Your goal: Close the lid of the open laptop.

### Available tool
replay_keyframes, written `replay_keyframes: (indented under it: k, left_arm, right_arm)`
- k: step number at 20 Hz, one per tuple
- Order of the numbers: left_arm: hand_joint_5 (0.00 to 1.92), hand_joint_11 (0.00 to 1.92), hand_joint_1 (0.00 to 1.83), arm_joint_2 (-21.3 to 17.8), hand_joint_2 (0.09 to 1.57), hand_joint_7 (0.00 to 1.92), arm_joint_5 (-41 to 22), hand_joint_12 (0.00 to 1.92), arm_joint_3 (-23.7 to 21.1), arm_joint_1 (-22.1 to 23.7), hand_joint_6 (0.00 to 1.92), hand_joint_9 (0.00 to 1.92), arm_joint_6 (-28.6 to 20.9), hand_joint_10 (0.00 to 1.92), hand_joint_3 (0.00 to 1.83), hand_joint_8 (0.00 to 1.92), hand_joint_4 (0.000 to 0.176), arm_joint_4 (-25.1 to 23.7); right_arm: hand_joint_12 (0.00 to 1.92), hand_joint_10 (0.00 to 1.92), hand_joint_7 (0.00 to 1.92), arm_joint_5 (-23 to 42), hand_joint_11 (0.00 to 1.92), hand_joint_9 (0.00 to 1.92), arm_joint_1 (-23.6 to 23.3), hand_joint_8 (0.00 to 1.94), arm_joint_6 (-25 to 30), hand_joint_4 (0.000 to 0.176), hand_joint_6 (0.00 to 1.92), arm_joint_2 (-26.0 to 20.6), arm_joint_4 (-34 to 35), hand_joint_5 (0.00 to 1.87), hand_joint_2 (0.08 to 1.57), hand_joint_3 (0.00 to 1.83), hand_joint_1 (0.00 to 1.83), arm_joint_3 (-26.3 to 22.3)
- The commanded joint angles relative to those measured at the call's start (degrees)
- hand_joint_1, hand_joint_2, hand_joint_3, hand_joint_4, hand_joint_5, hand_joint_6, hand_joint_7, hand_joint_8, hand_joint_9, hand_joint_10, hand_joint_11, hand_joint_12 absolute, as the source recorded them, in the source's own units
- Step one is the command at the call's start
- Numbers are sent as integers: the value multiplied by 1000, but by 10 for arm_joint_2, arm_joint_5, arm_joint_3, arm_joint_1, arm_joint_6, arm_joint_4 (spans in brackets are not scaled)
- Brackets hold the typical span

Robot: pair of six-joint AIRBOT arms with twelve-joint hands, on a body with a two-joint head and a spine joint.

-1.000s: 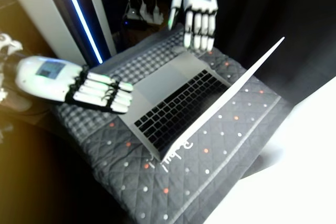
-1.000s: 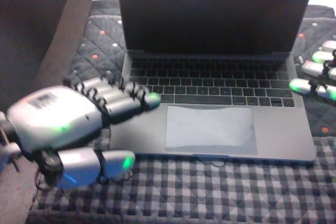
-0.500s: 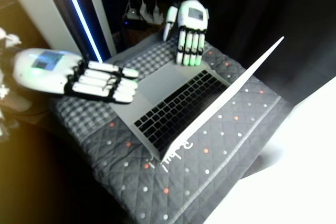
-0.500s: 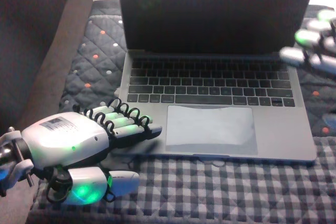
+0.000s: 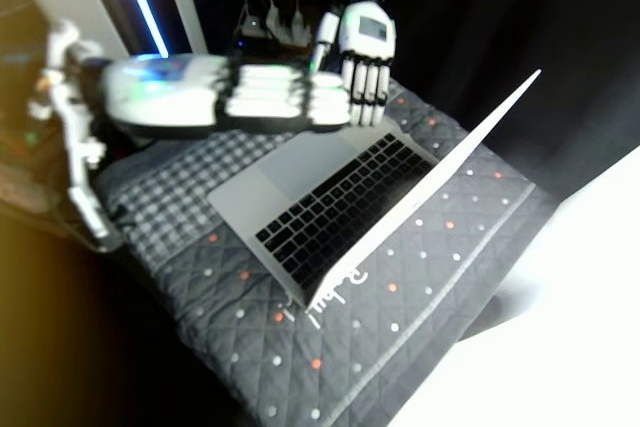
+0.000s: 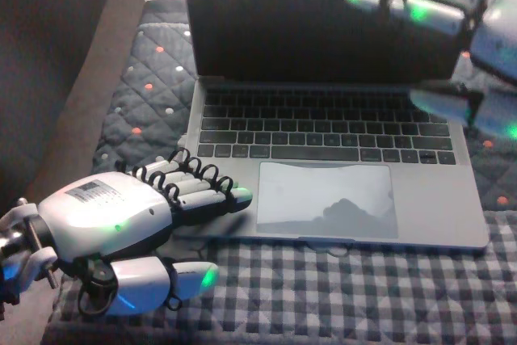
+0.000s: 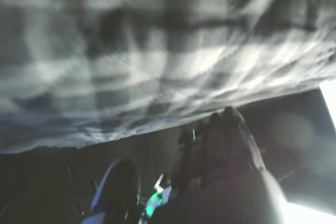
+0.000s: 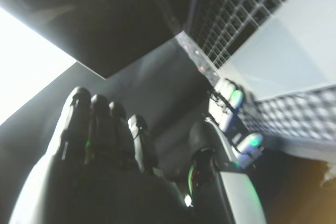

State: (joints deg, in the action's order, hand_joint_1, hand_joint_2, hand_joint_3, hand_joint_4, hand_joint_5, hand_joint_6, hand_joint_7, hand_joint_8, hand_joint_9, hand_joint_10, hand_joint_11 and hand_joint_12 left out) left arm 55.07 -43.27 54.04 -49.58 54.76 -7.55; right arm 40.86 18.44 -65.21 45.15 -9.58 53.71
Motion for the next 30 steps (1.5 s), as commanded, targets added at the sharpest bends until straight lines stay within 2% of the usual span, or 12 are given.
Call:
replay_keyframes:
  k: [1,4,5,7,8,10,18,19,22,23,27,30]
  left_arm:
    - [178,0,138,5,1443,142,-27,396,1,1,8,115,-7,5,0,0,0,0]
    - [193,0,169,10,1431,158,-25,379,5,0,9,133,-8,10,0,6,2,0]
    - [170,0,133,14,1438,137,-23,289,8,0,6,113,-9,4,0,3,20,0]
    - [170,0,110,21,1444,154,-25,387,13,0,5,143,-13,13,0,6,12,-3]
    - [168,0,133,23,1440,150,-25,339,14,1,4,134,-15,8,0,3,12,-3]
    - [162,0,115,28,1442,140,-22,303,14,1,4,124,-16,2,1,2,15,-4]
    - [141,0,93,30,1433,122,-31,307,13,-3,4,110,-31,8,1,2,32,-8]
    - [149,0,141,29,1426,127,-34,352,12,-4,8,120,-34,10,0,3,39,-8]
    - [181,0,155,29,1429,140,-34,310,13,-7,14,112,-35,5,0,5,13,-8]
    - [185,0,167,30,1425,143,-34,336,14,-7,12,121,-35,7,0,4,20,-8]
    - [174,0,161,33,1433,141,-33,365,15,-7,5,117,-35,7,3,3,12,-8]
    - [140,0,125,37,1437,104,-32,211,16,-8,10,72,-35,6,1,5,6,-8]
  right_arm:
    - [0,0,0,58,0,0,-19,0,-2,79,0,-4,10,0,1404,6,205,6]
    - [1561,0,0,50,0,0,-48,0,-50,117,0,3,26,0,1349,0,264,8]
    - [1652,0,0,50,0,0,-50,0,-77,104,0,4,44,0,1362,5,188,6]
    - [155,0,0,50,0,0,-53,0,-130,97,0,4,79,0,1417,0,135,0]
    - [30,0,0,50,0,0,-53,0,-173,88,0,4,106,0,1427,0,150,-5]
    - [0,0,0,44,0,0,-53,0,-251,115,0,3,162,0,1446,0,280,-16]
    - [0,0,0,3,0,0,-62,0,-251,50,0,11,189,0,1407,0,522,2]
    - [0,0,0,-28,0,0,-84,0,-251,100,0,22,194,0,1403,0,468,18]
    - [0,0,0,-49,0,0,-107,0,-251,70,0,45,194,0,1413,0,469,33]
    - [462,30,0,-46,0,56,-110,0,-251,75,0,47,194,0,1392,9,488,32]
    - [1,0,0,-40,0,0,-131,0,-250,0,0,52,194,0,1433,13,216,39]
    - [0,0,0,-35,0,0,-139,0,-250,0,3,54,195,8,1445,10,259,43]
